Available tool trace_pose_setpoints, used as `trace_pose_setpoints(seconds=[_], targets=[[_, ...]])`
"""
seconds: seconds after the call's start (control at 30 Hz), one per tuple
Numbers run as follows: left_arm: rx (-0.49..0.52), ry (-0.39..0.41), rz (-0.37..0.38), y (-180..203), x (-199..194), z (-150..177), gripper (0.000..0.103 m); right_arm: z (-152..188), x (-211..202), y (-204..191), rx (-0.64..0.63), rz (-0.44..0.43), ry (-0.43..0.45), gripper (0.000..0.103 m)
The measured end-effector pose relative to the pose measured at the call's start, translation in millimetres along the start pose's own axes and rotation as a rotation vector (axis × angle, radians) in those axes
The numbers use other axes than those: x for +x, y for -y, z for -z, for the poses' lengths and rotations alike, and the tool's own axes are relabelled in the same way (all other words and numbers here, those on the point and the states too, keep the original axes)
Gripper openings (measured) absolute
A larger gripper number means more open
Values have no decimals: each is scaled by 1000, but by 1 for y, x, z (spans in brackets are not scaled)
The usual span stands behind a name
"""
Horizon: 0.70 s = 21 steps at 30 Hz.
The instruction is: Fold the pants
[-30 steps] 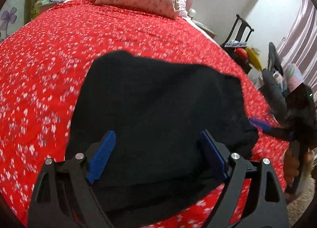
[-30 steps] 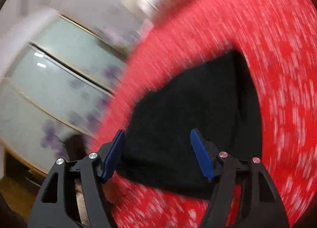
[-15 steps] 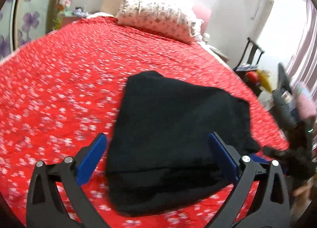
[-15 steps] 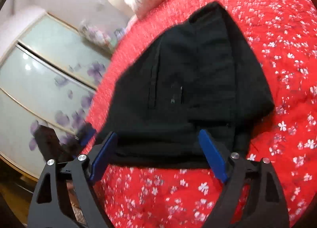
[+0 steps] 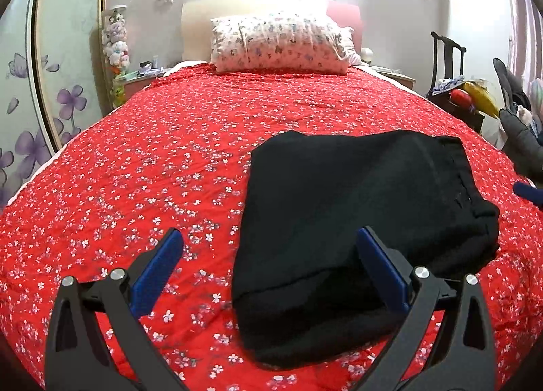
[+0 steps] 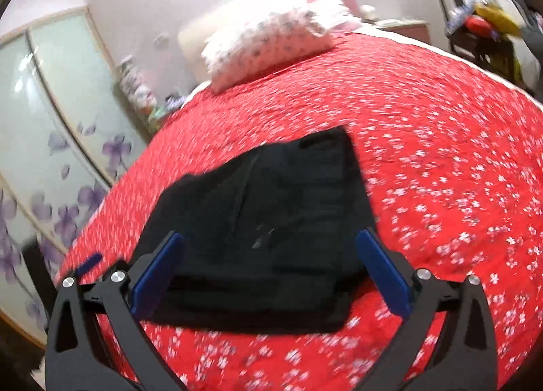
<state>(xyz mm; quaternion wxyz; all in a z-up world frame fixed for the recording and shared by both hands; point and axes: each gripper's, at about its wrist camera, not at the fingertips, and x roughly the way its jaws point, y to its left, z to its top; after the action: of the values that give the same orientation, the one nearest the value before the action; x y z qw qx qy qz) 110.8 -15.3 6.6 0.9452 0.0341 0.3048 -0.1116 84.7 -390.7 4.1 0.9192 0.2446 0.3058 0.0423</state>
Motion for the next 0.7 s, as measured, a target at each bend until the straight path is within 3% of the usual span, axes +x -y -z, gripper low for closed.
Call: trace_pose_setpoints(seconds=[0.1, 0.23, 0.27, 0.4, 0.53, 0.67, 0.7], targets=[[-38, -22, 40, -10, 3, -1, 101, -24, 11, 45, 153, -69, -24, 102], [-142, -54, 90, -29, 6, -1, 101, -33, 33, 89, 300, -154, -88, 90], [-169, -65, 100, -35, 8, -1, 101, -35, 40, 93, 296, -156, -112, 85], [-221, -101, 105, -48, 16, 1, 101, -29, 82, 92, 231, -83, -265, 83], [-281, -122, 125, -57, 23, 0, 101, -23, 98, 78, 162, -146, -348, 80], [-329, -146, 153, -60, 30, 0, 101, -30, 88, 69, 129, -252, -342, 80], [-332, -152, 158, -60, 32, 0, 101, -32, 91, 71, 139, -246, -349, 80]])
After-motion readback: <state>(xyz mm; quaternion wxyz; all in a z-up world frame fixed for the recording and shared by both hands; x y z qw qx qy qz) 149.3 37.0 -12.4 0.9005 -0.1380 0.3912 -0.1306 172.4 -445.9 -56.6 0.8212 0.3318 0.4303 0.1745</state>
